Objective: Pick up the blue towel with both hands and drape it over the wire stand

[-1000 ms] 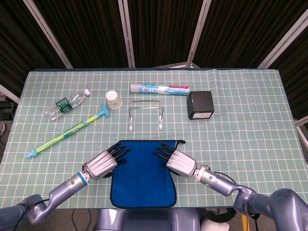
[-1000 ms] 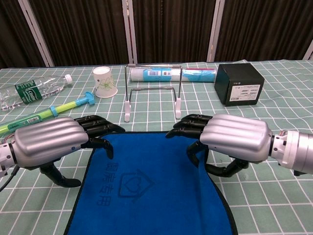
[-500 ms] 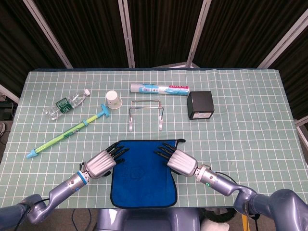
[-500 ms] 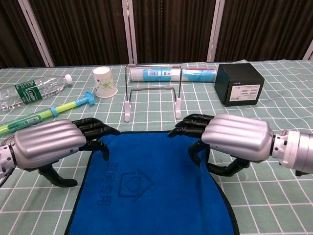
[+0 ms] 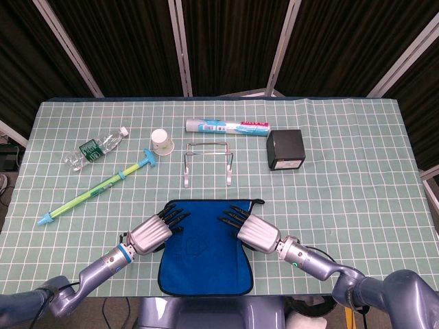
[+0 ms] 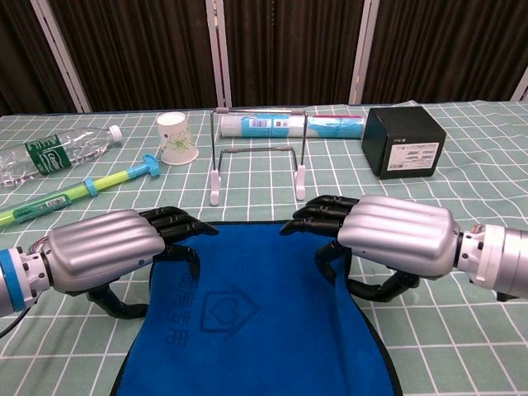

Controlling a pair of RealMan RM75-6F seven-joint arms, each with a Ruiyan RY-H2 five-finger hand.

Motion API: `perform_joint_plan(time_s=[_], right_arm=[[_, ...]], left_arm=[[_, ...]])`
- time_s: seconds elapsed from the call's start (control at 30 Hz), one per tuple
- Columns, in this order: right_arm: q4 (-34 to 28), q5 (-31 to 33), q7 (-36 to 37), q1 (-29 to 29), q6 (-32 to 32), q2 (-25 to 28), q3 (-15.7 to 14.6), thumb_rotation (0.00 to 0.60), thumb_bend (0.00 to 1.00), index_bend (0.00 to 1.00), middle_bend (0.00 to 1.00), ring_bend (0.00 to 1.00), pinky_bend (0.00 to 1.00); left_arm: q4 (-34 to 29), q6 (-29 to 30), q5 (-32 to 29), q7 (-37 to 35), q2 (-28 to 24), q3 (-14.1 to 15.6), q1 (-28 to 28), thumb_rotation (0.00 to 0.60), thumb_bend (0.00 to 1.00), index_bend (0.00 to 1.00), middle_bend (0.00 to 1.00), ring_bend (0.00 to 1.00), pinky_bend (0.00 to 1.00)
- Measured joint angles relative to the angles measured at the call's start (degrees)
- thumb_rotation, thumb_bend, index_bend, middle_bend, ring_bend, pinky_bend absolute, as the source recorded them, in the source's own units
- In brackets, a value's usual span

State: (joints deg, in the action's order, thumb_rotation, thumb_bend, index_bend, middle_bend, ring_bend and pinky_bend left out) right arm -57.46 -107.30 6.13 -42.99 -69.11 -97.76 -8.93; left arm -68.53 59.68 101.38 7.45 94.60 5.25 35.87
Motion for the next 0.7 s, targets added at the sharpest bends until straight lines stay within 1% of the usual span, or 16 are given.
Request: perform_joint_plan(time_s=[0.13,0.4,0.57,0.7], right_arm=[[0.06,-0.09,-0.13,0.1,-0.08,0.01,-0.14,0.6,0.45,0.79,0.06,0.0,0.0],[-0.1,-0.17,-0.4,0.09,-0.12,0.05,-0.15,0.6,0.45,0.79,0.06,0.0,0.0],[0.03,-0.24,-0.6,0.22,-0.09,0.15,-0.34,0.6,0.45,0.79,0.06,0.0,0.0],[0.17,-0.29,-0.51,0.33,-0.22,0.19,-0.44,0.6,0.45,0.79,0.06,0.0,0.0]], left_arm=[[-0.29,0.4,-0.14,0.5,-0.06,0.0,0.15,0.6,0.25,0.31,0.0,0.0,0.0],[-1.2,-0.65,-0.92,1.41,0.08,0.26,0.89,0.6,0.3,0.31,0.0,0.0,0.0],[-1.38,-1.18,-1.29,1.48,0.54,0.5,1.31,0.6,0.36,0.34,0.0,0.0,0.0],[-1.48,-1.38,-1.66,1.36,0.69,0.56,1.49,0.6,0.43,0.36,0.0,0.0,0.0]])
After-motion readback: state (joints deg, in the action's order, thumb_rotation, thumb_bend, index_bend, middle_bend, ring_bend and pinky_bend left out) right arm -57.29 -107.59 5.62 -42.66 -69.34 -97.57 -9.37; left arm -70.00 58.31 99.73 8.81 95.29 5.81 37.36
